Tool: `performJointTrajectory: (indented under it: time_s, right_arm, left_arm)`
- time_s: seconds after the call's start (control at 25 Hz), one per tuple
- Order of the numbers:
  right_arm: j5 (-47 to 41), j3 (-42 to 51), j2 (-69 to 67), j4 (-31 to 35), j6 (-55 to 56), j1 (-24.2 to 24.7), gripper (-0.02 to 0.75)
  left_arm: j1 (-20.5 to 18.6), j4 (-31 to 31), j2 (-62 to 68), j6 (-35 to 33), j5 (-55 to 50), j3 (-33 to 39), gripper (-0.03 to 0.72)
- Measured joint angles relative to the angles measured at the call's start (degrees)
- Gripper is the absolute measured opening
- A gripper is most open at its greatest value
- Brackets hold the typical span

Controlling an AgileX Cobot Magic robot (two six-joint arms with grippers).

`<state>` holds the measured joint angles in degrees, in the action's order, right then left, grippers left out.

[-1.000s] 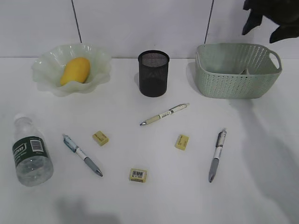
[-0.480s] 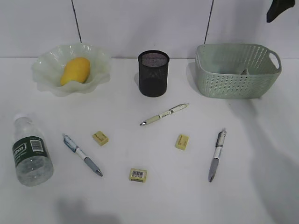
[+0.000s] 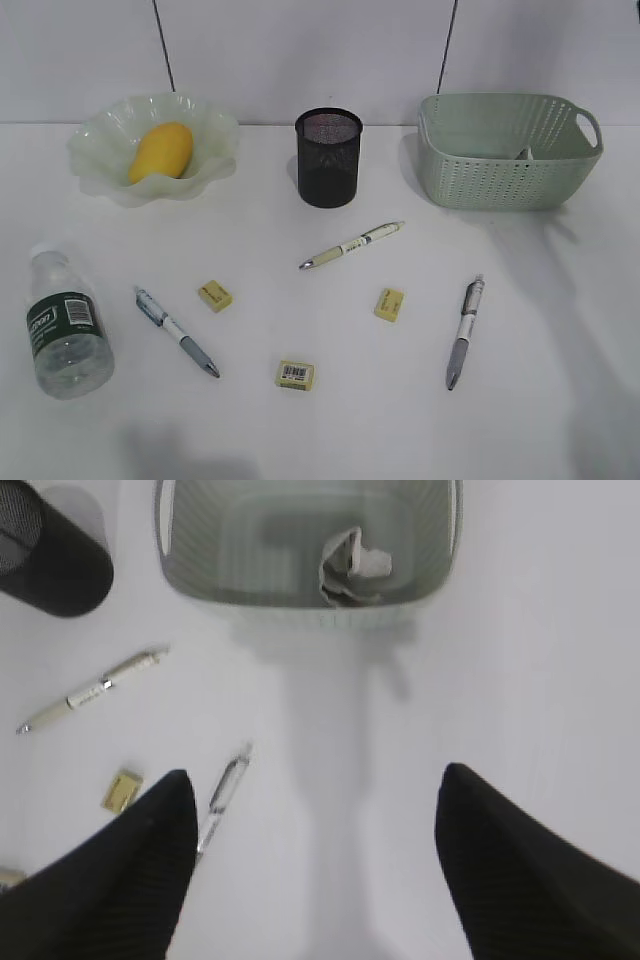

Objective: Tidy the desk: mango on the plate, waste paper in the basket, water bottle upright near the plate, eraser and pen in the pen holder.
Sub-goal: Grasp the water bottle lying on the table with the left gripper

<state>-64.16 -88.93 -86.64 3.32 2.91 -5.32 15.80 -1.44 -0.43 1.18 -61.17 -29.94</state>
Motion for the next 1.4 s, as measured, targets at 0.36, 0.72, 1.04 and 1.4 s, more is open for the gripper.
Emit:
performJointTrajectory:
  time_s: [0.36,0.72,1.04,1.4]
  right_arm:
    - [1.7,16.9,15.7,0.0,-1.5,0.0,0.584]
    - [5.2,33.5,31.5,0.0,-2.4,0.0,0.584]
    - [6.0,42.9,48.2,0.0,-3.3,0.0,0.584]
    - [1.8,50.1,66.1,0.0,-3.9,0.0,0.584]
  left_arm:
    - [0.0,0.0,0.0,0.0,0.0,0.0,0.417]
    - [0.0,0.0,0.0,0.0,0.0,0.0,0.414]
    - [0.0,0.0,0.0,0.0,0.0,0.0,0.414]
    - [0.0,0.0,0.0,0.0,0.0,0.0,0.412]
